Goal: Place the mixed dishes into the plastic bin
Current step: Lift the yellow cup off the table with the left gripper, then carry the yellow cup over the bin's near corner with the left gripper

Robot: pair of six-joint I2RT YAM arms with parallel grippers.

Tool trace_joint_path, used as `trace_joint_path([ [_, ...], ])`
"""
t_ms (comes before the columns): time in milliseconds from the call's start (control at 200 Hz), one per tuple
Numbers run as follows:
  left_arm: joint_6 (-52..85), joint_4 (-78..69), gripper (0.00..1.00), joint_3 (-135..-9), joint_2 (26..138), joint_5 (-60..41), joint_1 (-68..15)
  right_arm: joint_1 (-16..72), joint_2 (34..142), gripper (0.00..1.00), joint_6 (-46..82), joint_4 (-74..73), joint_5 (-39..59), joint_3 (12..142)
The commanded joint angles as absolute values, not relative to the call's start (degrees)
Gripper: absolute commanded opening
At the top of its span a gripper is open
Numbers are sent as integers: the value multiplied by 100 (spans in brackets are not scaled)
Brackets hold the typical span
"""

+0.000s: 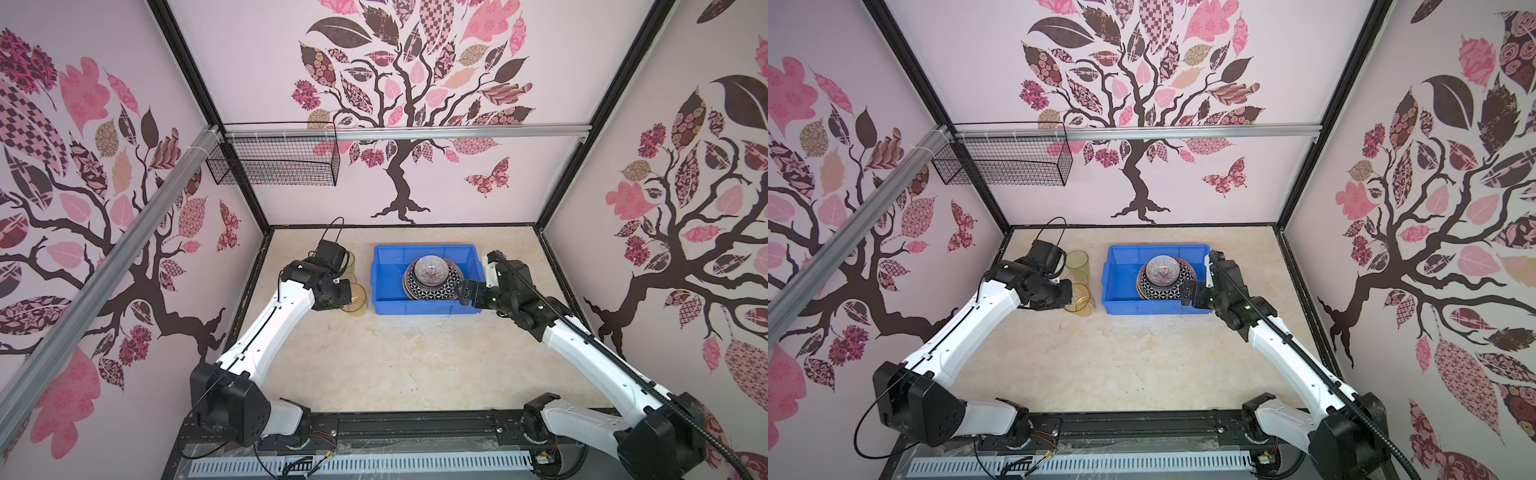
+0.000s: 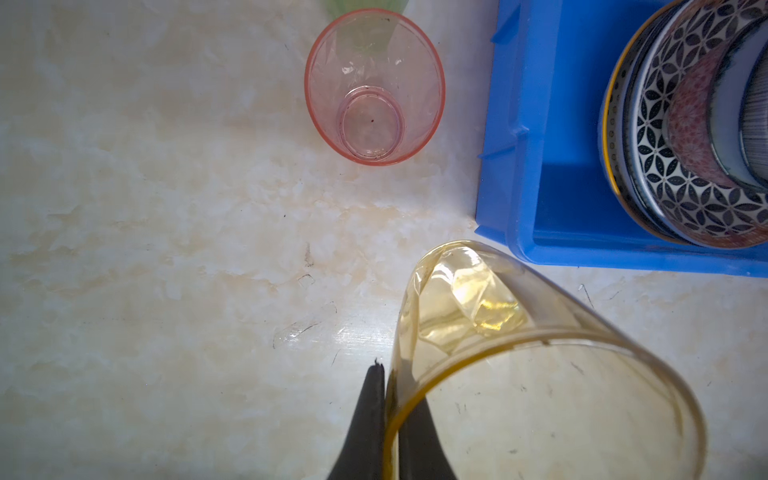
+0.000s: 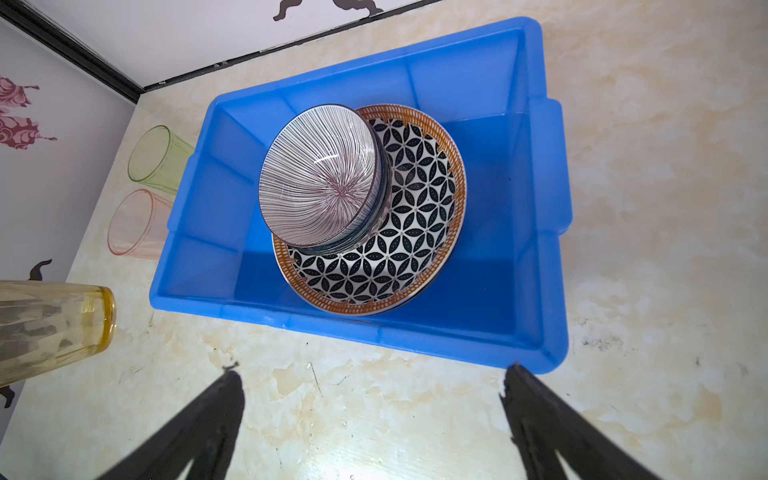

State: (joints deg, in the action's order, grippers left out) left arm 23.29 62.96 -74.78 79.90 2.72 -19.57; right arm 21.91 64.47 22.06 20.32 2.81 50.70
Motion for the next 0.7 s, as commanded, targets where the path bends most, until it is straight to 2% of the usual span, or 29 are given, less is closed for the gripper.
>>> trace_joint_path([
  [0,2207,6302,0,-7807,8069,246,-1986,2157,6529,100,2219,1976,241,5199],
  [695,2058,6460,0,-9046,9033,623,-2521,2158,6392,100,2068,2008,-33,5045],
])
